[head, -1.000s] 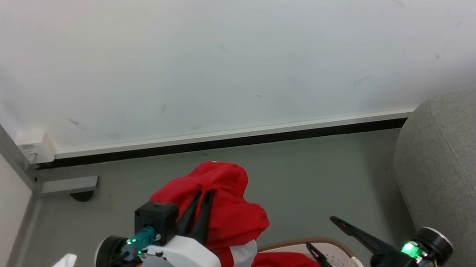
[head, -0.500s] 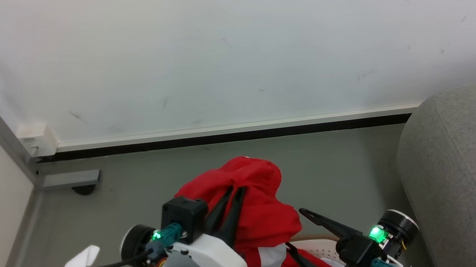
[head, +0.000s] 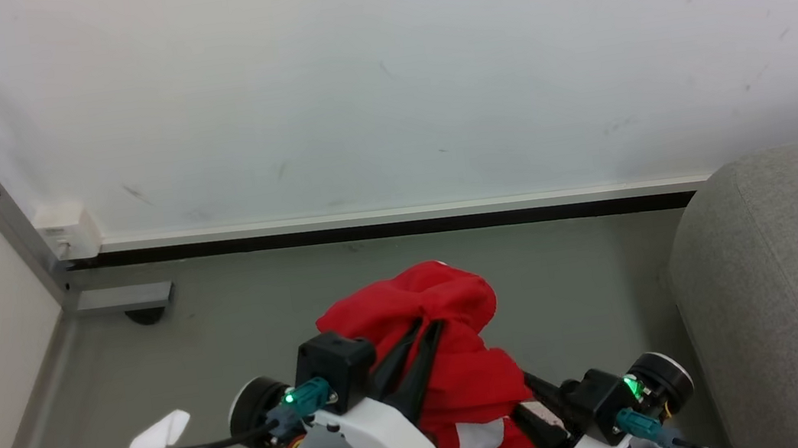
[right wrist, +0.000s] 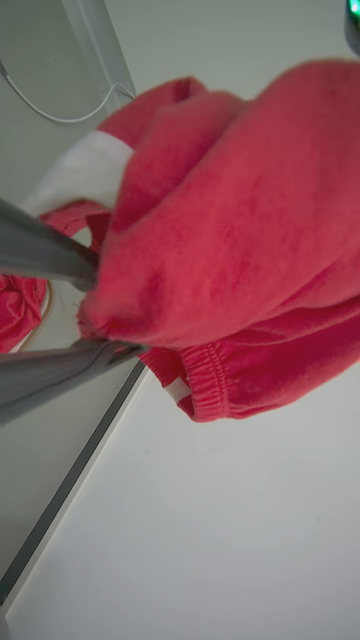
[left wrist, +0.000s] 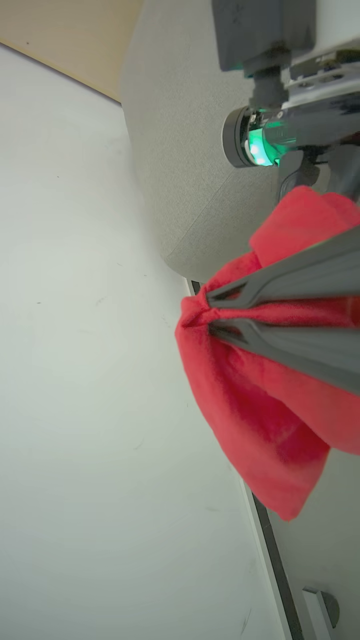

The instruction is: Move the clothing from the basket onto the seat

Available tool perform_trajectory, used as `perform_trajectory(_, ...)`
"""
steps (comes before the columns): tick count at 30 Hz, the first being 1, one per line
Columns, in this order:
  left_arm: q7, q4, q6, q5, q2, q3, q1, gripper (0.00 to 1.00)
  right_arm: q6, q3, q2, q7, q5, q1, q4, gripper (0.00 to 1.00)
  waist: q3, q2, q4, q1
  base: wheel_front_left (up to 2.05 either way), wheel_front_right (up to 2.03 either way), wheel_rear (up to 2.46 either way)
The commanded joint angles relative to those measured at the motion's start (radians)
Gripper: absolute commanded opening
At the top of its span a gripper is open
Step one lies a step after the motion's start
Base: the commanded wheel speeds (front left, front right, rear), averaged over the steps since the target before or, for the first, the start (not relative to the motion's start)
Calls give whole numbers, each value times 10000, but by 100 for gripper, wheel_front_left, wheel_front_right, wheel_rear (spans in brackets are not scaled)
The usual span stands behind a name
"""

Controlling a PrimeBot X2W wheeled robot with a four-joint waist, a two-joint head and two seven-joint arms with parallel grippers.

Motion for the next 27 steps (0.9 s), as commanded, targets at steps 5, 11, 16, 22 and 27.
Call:
perform_trajectory(5, -89, 195, -4, -91, -7, -18, 11, 3, -21, -123, 47, -2, 437, -156, -141, 0, -8, -1, -31, -1, 0, 0, 0)
perform_trajectory(11, -212, 386, 62, -25, 26, -9, 68, 58, -21, -572, 44, -2, 603, 62, -331, 0, -27, -1, -158, -1, 0, 0, 0)
perform_trajectory(16, -324, 552, 104, 51, 36, -25, 111, 100, -21, -1132, 40, -2, 891, 192, -558, 0, -34, -1, -301, -1, 0, 0, 0)
perform_trajectory(22, -502, 742, 160, 159, -56, -79, 154, 100, -21, -2057, -21, -3, 1427, 299, -997, 0, 6, -1, -492, -1, 0, 0, 0)
perform_trajectory(27, -647, 849, 144, 220, -113, -130, 180, 100, -21, -2787, -362, -3, 1676, 324, -1420, 0, 90, -1, -792, -1, 0, 0, 0)
